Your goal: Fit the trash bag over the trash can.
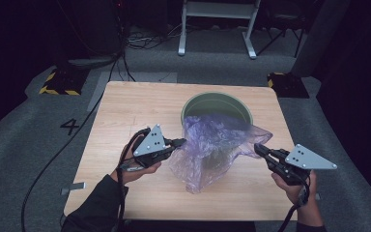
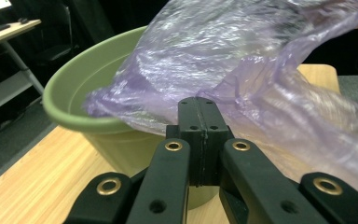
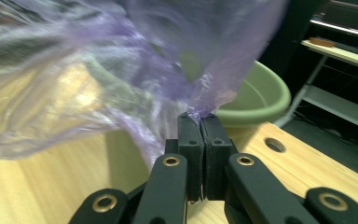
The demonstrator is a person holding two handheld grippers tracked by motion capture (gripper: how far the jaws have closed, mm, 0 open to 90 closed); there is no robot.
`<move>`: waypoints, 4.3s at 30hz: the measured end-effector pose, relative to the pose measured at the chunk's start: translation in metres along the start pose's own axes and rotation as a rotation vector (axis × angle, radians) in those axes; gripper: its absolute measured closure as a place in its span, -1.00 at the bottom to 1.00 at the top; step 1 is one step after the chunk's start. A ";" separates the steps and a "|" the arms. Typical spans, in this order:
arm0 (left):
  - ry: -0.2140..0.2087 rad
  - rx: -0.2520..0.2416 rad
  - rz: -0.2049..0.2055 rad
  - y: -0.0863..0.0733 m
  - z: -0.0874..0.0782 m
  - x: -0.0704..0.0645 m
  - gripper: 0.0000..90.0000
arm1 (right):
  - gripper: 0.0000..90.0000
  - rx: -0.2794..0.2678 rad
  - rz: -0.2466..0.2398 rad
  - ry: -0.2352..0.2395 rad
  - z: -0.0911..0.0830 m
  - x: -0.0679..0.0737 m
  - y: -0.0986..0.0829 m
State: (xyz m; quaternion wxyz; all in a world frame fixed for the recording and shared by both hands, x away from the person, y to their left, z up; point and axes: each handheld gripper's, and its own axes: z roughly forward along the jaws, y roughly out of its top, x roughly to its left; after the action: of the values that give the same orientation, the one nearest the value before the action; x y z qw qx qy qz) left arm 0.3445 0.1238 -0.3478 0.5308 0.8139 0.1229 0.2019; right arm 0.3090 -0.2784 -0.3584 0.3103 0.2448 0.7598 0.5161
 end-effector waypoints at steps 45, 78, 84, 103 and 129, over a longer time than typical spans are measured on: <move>0.068 0.047 -0.119 -0.010 0.030 0.058 0.56 | 1.00 -0.046 -0.066 -0.035 0.027 -0.021 0.031; -0.039 -0.066 -0.062 0.022 -0.030 0.007 -0.65 | 1.00 -0.010 -0.004 -0.095 0.027 -0.027 0.035; 0.067 0.035 -0.034 0.028 -0.008 0.015 -0.46 | 1.00 -0.006 -0.001 -0.094 0.027 -0.029 0.035; 0.202 0.155 -0.112 0.013 0.052 0.084 0.62 | 1.00 0.083 0.082 -0.092 0.038 -0.050 0.028; 0.189 0.206 -0.178 0.003 0.109 0.124 0.99 | 1.00 0.190 0.269 -0.159 0.088 -0.101 0.000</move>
State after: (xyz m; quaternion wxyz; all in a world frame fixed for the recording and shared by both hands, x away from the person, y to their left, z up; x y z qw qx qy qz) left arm 0.5045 0.0854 -0.3590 0.4463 0.8273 0.2639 0.2163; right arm 0.4424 -0.2927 -0.3606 0.2731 0.4126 0.7387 0.4578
